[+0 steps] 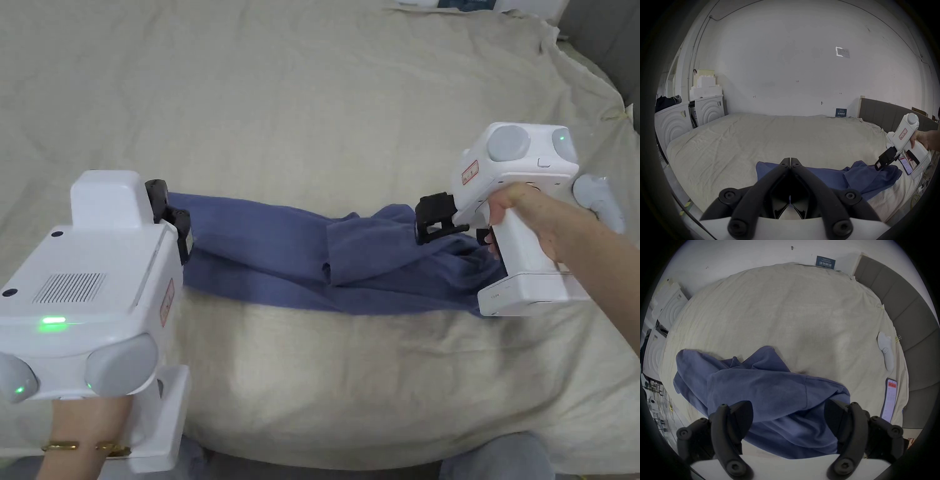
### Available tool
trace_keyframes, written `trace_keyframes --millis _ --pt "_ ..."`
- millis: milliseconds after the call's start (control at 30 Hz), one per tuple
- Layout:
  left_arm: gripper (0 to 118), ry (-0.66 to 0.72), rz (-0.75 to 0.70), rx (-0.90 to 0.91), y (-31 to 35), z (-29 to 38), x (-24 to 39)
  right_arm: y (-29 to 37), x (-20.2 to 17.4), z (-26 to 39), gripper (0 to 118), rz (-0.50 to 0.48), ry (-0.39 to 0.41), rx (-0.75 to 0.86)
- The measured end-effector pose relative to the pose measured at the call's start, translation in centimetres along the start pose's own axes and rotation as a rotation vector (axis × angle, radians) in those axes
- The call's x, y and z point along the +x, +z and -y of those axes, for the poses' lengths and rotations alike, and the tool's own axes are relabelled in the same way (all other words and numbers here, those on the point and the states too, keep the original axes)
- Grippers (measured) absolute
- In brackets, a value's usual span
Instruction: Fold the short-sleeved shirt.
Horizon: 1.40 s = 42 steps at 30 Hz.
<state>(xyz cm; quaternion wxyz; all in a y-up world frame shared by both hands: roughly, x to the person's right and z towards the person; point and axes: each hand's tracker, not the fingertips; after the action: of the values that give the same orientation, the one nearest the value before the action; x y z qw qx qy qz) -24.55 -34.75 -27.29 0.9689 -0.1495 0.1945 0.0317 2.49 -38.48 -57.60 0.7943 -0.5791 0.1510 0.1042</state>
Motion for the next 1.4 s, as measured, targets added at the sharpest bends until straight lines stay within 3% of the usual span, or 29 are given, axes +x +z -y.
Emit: trace_keyframes --millis 133,233,267,333,500,533,567,633,700,733,833,1067,1233,1400 --pt "0 -0.001 -0.002 -0.017 -0.3 0.2 0.1 -1.0 -0.1 0.0 56 0.048 0.039 -0.027" --pt "0 0.005 0.001 -0.025 -0.6 0.3 0.0 -1.3 0.1 0.0 12 0.061 0.043 -0.008" --pt "0 0.001 0.000 -0.029 -0.6 0.4 0.0 -1.4 0.3 0.0 4 0.056 0.027 -0.001" --pt "0 -0.006 -0.004 -0.035 -0.9 0.4 0.0 -1.4 0.7 0.0 3 0.039 -0.021 0.019" --pt "0 0.007 0.001 -0.047 -1.2 0.2 -0.4 -0.4 1.1 0.4 2 0.022 -0.015 0.052" --pt "6 0.015 0.007 -0.057 -1.4 0.0 -0.5 0.0 1.3 0.5 2 0.012 -0.021 0.067" --pt "16 0.025 0.017 -0.074 -1.7 -0.2 -0.7 0.4 1.4 0.6 2 0.002 -0.036 0.089" --pt "68 0.059 0.046 -0.126 -2.7 -1.0 -1.5 1.7 1.7 0.9 2 -0.029 -0.065 0.140" --pt "111 0.075 0.080 -0.181 -3.9 -1.9 -2.3 2.7 2.0 1.1 1 -0.051 -0.080 0.171" --pt "117 0.079 0.107 -0.206 -4.6 -2.4 -2.9 3.4 2.2 1.3 2 -0.063 -0.090 0.192" --pt "118 0.102 0.159 -0.346 -7.4 -4.3 -4.4 4.8 2.2 1.7 2 -0.076 -0.099 0.236" --pt "118 0.039 0.029 -0.557 -16.1 -6.3 -6.7 7.2 1.3 2.4 2 -0.112 -0.066 0.288" --pt "118 0.084 -0.003 -0.722 -22.8 -5.6 -8.5 7.8 0.9 3.2 2 -0.127 -0.100 0.338" --pt "118 0.013 -0.104 -0.826 -27.3 -4.0 -10.2 6.7 1.5 3.4 2 -0.159 -0.163 0.338"
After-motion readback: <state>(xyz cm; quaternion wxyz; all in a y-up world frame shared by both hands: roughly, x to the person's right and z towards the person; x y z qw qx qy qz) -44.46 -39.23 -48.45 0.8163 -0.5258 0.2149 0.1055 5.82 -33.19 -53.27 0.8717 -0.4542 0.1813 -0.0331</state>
